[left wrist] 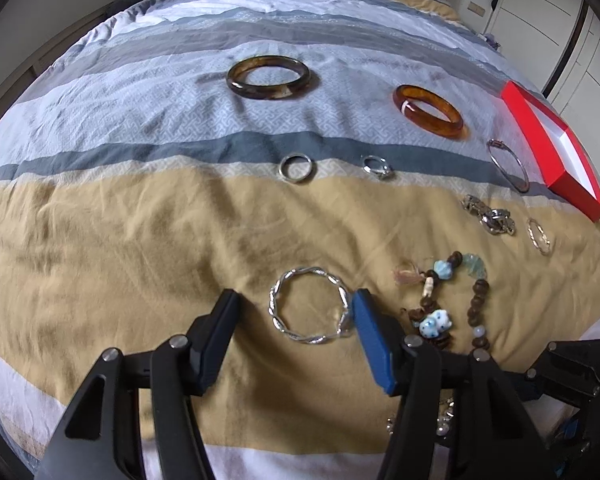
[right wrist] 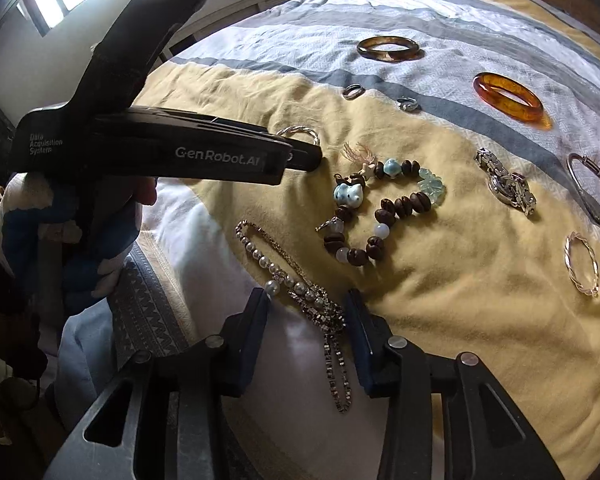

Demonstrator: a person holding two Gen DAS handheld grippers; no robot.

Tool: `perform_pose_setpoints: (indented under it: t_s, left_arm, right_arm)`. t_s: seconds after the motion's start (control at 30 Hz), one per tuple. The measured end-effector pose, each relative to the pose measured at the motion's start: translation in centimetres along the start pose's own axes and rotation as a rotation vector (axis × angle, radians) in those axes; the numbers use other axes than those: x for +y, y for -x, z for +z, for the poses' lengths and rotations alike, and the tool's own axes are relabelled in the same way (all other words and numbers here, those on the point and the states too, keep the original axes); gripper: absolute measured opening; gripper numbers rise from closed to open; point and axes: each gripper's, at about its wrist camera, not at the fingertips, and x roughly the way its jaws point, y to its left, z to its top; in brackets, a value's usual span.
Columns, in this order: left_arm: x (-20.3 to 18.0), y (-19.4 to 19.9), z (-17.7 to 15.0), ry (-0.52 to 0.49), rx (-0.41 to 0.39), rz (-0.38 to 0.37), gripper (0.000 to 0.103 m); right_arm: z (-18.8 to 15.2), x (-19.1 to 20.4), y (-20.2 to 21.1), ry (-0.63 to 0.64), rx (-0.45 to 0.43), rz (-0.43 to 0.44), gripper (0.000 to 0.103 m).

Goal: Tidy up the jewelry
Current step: 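Grasp the twisted silver hoop with the left tool while the right tool grasps the pearl necklace, then carry the pearl necklace into the red box and open the right tool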

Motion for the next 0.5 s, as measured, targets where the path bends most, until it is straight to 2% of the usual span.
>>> perform_pose_setpoints:
  t_s: [0.07, 0.1, 0.13, 0.27, 0.5]
  left_arm:
    - [-0.2, -0.3, 0.0, -0.006, 0.002, 0.004, 0.046]
    - [-0.2, -0.3, 0.0, -0.007, 0.000, 0.004, 0.038]
    - [-0.2, -0.3, -0.1, -0.008, -0.004, 0.004, 0.037]
    - [-0.1, 0.4, -0.4, 0.000, -0.019, 0.003, 0.036]
    - [0.2, 3.6, -1.1, 0.017, -0.049, 0.025, 0.036]
  right_arm:
    - [0.1, -0.2, -0.1, 0.003, 0.000, -0.013, 0.023]
    - [0.1, -0.4, -0.1, -0.002, 0.000, -0.012, 0.021]
    - [0.2, -0.4, 0.0, -0.002, -0.002, -0.013, 0.019]
    - [0.2, -0.6, 0.4, -0.014, -0.009, -0.004, 0.012]
    - [-0.1, -0.7, 3.4, -0.058, -0.059, -0.014, 0.011]
